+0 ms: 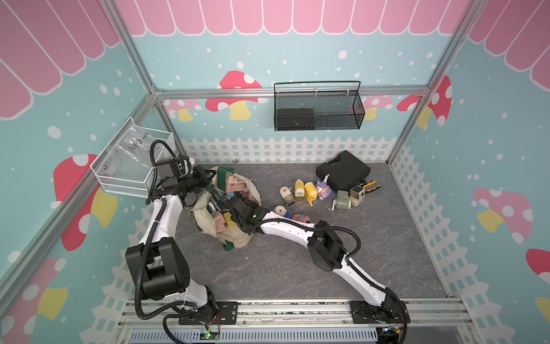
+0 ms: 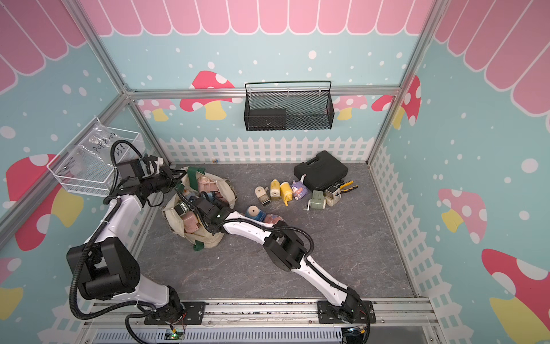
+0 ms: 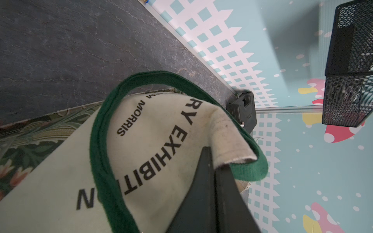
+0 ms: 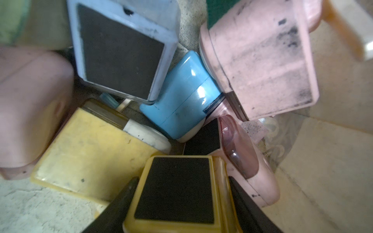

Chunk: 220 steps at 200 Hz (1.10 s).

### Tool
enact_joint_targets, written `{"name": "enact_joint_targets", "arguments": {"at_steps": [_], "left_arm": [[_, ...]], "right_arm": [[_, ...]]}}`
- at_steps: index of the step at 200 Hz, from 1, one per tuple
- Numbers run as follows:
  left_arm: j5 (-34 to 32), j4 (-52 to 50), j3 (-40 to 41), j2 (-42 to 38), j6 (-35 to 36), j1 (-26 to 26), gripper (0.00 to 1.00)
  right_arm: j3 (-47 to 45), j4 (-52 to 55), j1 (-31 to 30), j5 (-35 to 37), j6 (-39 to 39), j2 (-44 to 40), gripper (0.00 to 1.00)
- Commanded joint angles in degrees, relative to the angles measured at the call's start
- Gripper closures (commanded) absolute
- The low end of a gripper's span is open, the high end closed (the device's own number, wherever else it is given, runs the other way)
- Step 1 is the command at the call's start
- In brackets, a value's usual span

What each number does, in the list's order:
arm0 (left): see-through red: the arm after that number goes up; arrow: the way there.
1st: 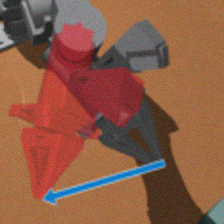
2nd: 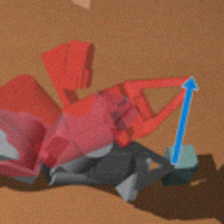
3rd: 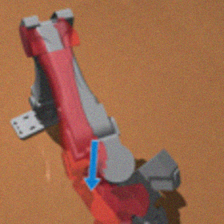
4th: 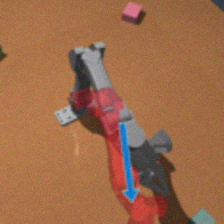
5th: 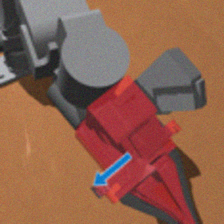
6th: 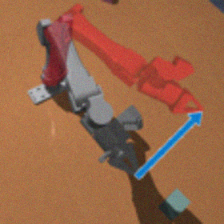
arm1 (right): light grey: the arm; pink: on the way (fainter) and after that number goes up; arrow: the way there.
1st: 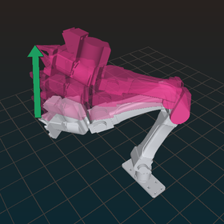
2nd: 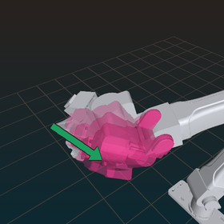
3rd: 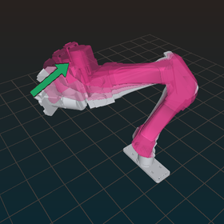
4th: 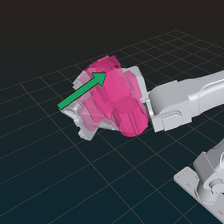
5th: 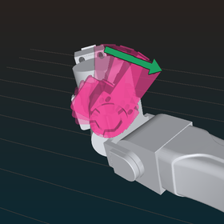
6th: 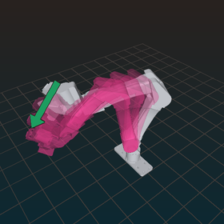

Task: Take out the pencil sharpeners from the tote bags
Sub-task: Pick up the pencil sharpener from the canvas bag.

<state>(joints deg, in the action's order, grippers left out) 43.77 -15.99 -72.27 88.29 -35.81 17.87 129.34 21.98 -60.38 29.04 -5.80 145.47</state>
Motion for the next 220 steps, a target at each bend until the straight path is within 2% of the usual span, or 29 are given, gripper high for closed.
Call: {"name": "enact_joint_targets", "arguments": {"at_steps": [1,71,160,201,220], "left_arm": [[1.08,1.83,0.20,-0.54,-0.40,0.48,1.00],[1.13,1.88,0.19,-0.50,-0.35,0.42,1.00],[1.14,1.88,0.20,-0.55,-0.31,0.41,1.00],[1.14,1.82,0.20,-0.44,-0.31,0.42,1.00],[1.07,1.86,0.20,-0.49,-0.30,0.47,1.00]], "right_arm": [[1.30,0.55,0.00,-1.82,-0.79,-1.91,0.37],[-1.06,-0.07,-0.44,-10.58,1.58,-9.80,0.39],[-9.00,-3.86,-0.42,-20.29,6.12,-18.74,0.41],[-18.63,-8.57,-0.43,-25.22,8.53,-27.87,0.43],[-23.69,-10.65,-0.43,-25.24,8.71,-33.30,0.43]]}}
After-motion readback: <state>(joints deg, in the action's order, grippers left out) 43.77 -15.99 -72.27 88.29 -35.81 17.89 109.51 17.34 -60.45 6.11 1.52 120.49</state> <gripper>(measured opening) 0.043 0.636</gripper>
